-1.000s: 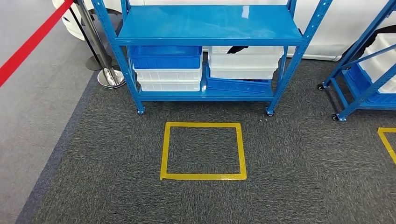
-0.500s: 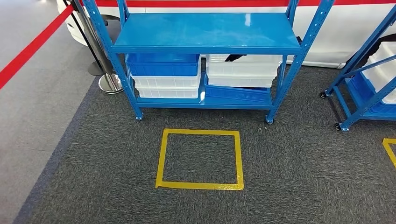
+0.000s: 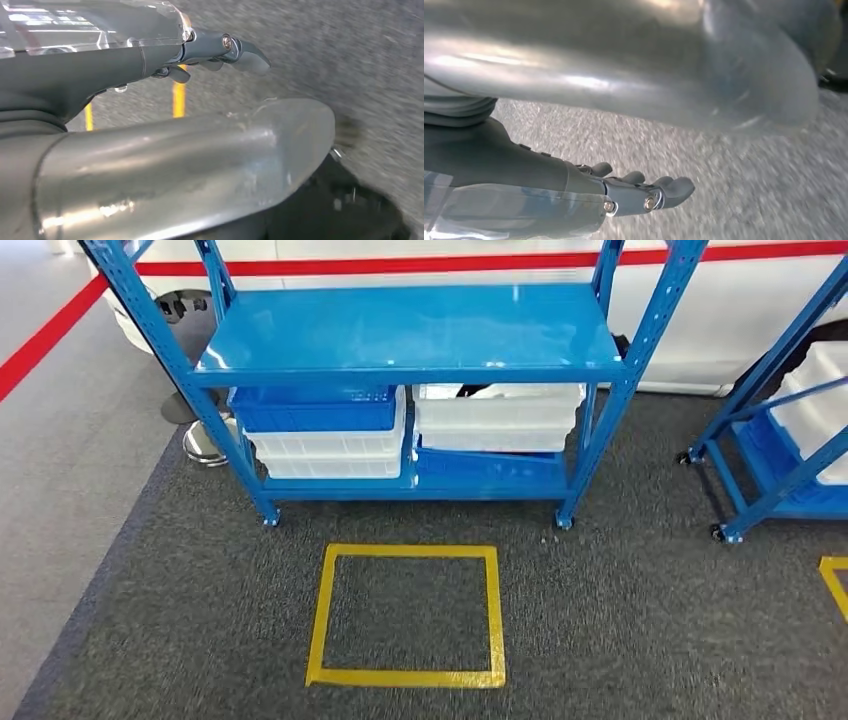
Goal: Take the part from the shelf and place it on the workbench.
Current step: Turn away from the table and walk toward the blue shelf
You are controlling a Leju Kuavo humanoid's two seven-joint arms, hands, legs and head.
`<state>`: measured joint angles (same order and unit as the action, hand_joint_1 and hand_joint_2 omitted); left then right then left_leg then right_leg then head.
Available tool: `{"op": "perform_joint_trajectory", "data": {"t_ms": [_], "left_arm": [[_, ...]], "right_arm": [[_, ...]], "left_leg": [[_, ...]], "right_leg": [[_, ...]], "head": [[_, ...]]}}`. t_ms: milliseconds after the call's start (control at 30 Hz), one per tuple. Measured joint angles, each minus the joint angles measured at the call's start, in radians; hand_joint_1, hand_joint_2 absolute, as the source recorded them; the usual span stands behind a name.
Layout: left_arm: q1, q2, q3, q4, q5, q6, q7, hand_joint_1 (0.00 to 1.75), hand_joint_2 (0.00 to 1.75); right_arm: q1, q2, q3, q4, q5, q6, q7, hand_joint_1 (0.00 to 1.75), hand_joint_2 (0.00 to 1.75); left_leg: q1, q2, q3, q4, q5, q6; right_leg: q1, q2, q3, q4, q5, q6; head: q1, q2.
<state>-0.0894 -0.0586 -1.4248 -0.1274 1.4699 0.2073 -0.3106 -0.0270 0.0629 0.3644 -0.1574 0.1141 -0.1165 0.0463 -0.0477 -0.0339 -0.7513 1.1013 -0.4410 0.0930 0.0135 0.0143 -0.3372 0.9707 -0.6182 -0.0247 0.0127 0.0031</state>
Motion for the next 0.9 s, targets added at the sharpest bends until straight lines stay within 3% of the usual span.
{"op": "perform_joint_trajectory", "data": {"t_ms": [33, 67, 100, 233, 333, 400, 433, 467, 533, 567, 667, 700, 733, 800, 867, 900], "left_arm": [[0.005, 0.003, 0.000, 0.002, 0.000, 0.001, -0.002, 0.00, 0.00], [0.008, 0.007, 0.000, 0.004, 0.000, 0.002, -0.003, 0.00, 0.00], [0.011, 0.005, 0.000, 0.004, 0.000, 0.003, -0.004, 0.00, 0.00], [0.011, 0.006, 0.000, 0.005, 0.000, 0.003, -0.004, 0.00, 0.00], [-0.005, -0.002, 0.000, 0.004, 0.000, 0.004, -0.006, 0.00, 0.00], [-0.020, -0.007, -0.001, 0.003, 0.000, 0.009, -0.006, 0.00, 0.00], [-0.022, -0.009, -0.002, 0.003, 0.000, 0.012, -0.006, 0.00, 0.00], [-0.022, -0.011, -0.003, 0.003, 0.000, 0.015, -0.006, 0.00, 0.00], [-0.020, -0.013, -0.004, 0.003, 0.000, 0.014, -0.008, 0.00, 0.00], [-0.020, -0.015, -0.004, 0.003, 0.000, 0.013, -0.008, 0.00, 0.00], [-0.019, -0.019, -0.005, 0.003, 0.000, 0.004, -0.009, 0.00, 0.00], [-0.019, -0.020, -0.005, 0.003, 0.000, 0.001, -0.008, 0.00, 0.00], [-0.019, -0.020, -0.006, 0.003, 0.000, 0.000, -0.008, 0.00, 0.00], [-0.020, -0.019, -0.008, 0.003, 0.000, 0.001, -0.007, 0.00, 0.00], [-0.018, -0.020, -0.012, 0.003, 0.000, 0.000, -0.005, 0.00, 0.00], [-0.018, -0.020, -0.013, 0.003, 0.000, -0.002, -0.005, 0.00, 0.00]], "right_arm": [[-0.002, 0.004, 0.000, 0.000, 0.000, 0.001, 0.000, 0.00, 0.00], [-0.004, 0.009, 0.000, 0.000, -0.001, 0.002, 0.000, 0.00, 0.00], [-0.008, 0.008, 0.000, 0.000, -0.001, 0.003, 0.000, 0.00, 0.00], [-0.010, 0.011, 0.001, 0.000, -0.001, 0.004, 0.000, 0.00, 0.00], [-0.015, 0.007, 0.001, -0.002, -0.001, 0.000, 0.000, 0.00, 0.00], [-0.021, 0.002, 0.001, -0.004, -0.001, -0.003, -0.001, 0.00, 0.00], [-0.022, -0.001, 0.001, -0.004, -0.001, -0.003, -0.001, 0.00, 0.00], [-0.021, -0.003, 0.001, -0.004, -0.001, -0.004, -0.002, 0.00, 0.00], [-0.015, -0.005, 0.001, -0.003, -0.001, -0.004, -0.005, 0.00, 0.00], [-0.013, -0.008, 0.001, -0.002, -0.001, -0.005, -0.006, 0.00, 0.00], [-0.014, -0.014, 0.001, -0.001, -0.001, -0.006, -0.010, 0.00, 0.00], [-0.015, -0.013, 0.001, -0.001, -0.001, -0.005, -0.011, 0.00, 0.00], [-0.016, -0.012, 0.001, -0.001, -0.001, -0.004, -0.011, 0.00, 0.00], [-0.015, -0.011, 0.001, -0.002, 0.000, -0.003, -0.011, 0.00, 0.00], [-0.010, -0.012, 0.001, -0.002, 0.000, -0.004, -0.012, 0.00, 0.00], [-0.009, -0.012, 0.001, -0.002, 0.000, -0.004, -0.012, 0.00, 0.00]], "left_leg": [[-0.018, -0.015, 0.000, -0.045, 0.096, 0.017], [-0.030, -0.027, 0.001, -0.072, 0.163, 0.024], [-0.034, -0.034, 0.003, -0.078, 0.181, 0.021], [-0.033, -0.032, 0.004, -0.071, 0.178, 0.014], [-0.035, -0.027, 0.013, -0.063, 0.153, 0.003], [-0.030, -0.017, 0.046, -0.069, 0.114, 0.007], [-0.027, -0.014, 0.066, -0.073, 0.095, 0.010], [-0.026, -0.011, 0.084, -0.075, 0.079, 0.013], [-0.023, -0.013, 0.106, -0.079, 0.068, 0.019], [-0.019, -0.013, 0.113, -0.081, 0.067, 0.019], [-0.003, -0.012, 0.115, -0.090, 0.074, 0.013], [-0.004, -0.014, 0.113, -0.096, 0.078, 0.016], [-0.006, -0.014, 0.108, -0.096, 0.077, 0.018], [-0.004, -0.006, 0.085, -0.046, 0.044, 0.006], [0.019, 0.009, 0.040, 0.071, -0.013, -0.033], [0.034, 0.014, 0.021, 0.122, -0.029, -0.054]], "right_leg": [[0.003, 0.006, 0.014, -0.001, -0.019, -0.004], [0.004, 0.012, 0.021, 0.001, -0.034, -0.005], [0.008, 0.019, 0.026, 0.003, -0.045, -0.005], [0.007, 0.019, 0.030, 0.003, -0.051, -0.007], [0.003, 0.024, 0.047, -0.003, -0.069, -0.002], [0.000, 0.008, -0.069, 0.164, -0.118, 0.015], [-0.001, -0.002, -0.137, 0.241, -0.120, 0.022], [-0.001, -0.007, -0.205, 0.294, -0.101, 0.026], [0.006, -0.003, -0.206, 0.231, -0.016, 0.035], [0.012, -0.001, -0.201, 0.206, 0.013, 0.040], [0.028, -0.001, -0.182, 0.152, 0.031, 0.076], [0.021, 0.000, -0.167, 0.115, 0.027, 0.096], [0.010, -0.007, -0.146, 0.068, 0.035, 0.108], [-0.016, -0.021, -0.110, -0.008, 0.065, 0.076], [-0.029, -0.033, -0.096, -0.024, 0.085, 0.026], [-0.035, -0.036, -0.091, -0.023, 0.082, 0.024]], "head": [[0.007, 0.000], [0.014, 0.000], [0.017, 0.000], [0.017, 0.000], [0.011, 0.000], [0.008, 0.000], [0.007, 0.000], [0.008, 0.000], [0.007, 0.000], [0.006, 0.000], [0.009, 0.000], [0.011, 0.000], [0.015, 0.000], [0.016, 0.000], [0.011, 0.000], [0.009, 0.000]]}}
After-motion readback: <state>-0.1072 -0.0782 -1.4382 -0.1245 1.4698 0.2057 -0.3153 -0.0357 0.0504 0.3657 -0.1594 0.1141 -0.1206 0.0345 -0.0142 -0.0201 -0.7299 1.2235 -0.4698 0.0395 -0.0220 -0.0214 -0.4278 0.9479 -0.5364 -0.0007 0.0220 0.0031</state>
